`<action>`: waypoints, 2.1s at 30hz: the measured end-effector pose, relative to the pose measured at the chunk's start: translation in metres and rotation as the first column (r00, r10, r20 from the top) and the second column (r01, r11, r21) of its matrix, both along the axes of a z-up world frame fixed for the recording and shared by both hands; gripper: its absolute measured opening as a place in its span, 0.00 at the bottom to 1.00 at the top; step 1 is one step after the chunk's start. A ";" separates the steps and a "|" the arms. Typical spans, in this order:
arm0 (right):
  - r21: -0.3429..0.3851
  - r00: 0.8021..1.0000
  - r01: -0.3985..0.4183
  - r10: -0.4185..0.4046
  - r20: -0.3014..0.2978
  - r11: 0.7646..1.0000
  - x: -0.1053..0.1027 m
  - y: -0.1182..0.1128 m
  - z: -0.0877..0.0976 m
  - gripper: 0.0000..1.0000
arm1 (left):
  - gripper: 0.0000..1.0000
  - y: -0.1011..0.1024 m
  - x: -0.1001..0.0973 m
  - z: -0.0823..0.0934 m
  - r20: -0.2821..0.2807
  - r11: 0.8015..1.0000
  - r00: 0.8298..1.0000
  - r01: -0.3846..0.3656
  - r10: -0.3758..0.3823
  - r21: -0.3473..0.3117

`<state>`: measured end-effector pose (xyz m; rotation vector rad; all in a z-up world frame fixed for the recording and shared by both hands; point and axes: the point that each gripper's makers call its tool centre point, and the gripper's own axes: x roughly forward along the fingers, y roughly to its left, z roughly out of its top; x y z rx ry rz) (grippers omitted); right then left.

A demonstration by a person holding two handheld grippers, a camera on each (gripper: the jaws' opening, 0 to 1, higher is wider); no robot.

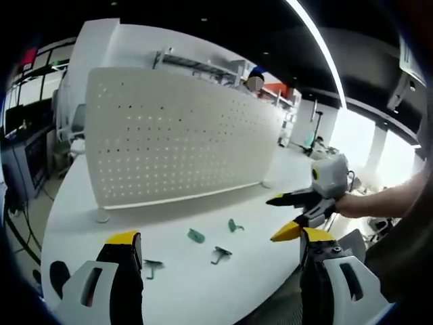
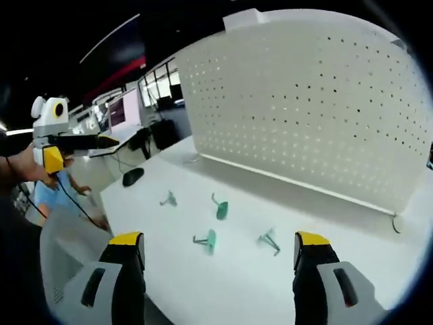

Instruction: Insert the hook assembly into the mounting plate slot until the hook locks in place.

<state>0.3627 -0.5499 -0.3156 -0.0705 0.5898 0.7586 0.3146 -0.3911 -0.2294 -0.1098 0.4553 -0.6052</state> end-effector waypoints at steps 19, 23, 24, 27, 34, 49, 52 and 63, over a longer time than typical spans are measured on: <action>-0.011 0.993 -0.102 0.101 -0.054 0.995 0.004 0.036 -0.036 0.87 | 0.99 0.011 0.002 -0.002 -0.010 1.000 1.000 -0.030 0.030 0.001; -0.022 0.988 -0.137 0.136 -0.071 0.990 0.004 0.047 -0.043 0.86 | 0.99 0.011 0.001 -0.005 -0.022 1.000 0.999 -0.030 0.030 -0.002; -0.025 0.987 -0.146 0.144 -0.069 0.989 0.004 0.049 -0.045 0.86 | 0.99 0.010 0.001 -0.006 -0.024 1.000 0.999 -0.027 0.027 -0.002; -0.034 0.982 -0.173 0.169 -0.087 0.984 0.005 0.055 -0.053 0.85 | 0.99 0.010 0.000 -0.007 -0.027 1.000 0.999 -0.028 0.028 0.002; -0.032 0.974 -0.202 0.197 -0.112 0.979 0.007 0.067 -0.064 0.85 | 0.99 0.015 0.003 -0.006 -0.026 0.999 0.999 -0.047 0.046 -0.005; -0.046 0.951 -0.263 0.251 -0.179 0.964 0.001 0.083 -0.086 0.80 | 0.98 0.024 0.002 -0.007 -0.035 0.997 0.996 -0.081 0.081 -0.011; -0.055 0.945 -0.278 0.263 -0.192 0.959 -0.002 0.086 -0.091 0.78 | 0.98 0.022 0.002 -0.009 -0.041 0.997 0.996 -0.077 0.077 -0.009; -0.099 0.945 -0.282 0.258 -0.202 0.954 0.004 0.078 -0.095 0.57 | 0.98 0.025 0.005 -0.009 -0.040 0.996 0.995 -0.088 0.088 -0.010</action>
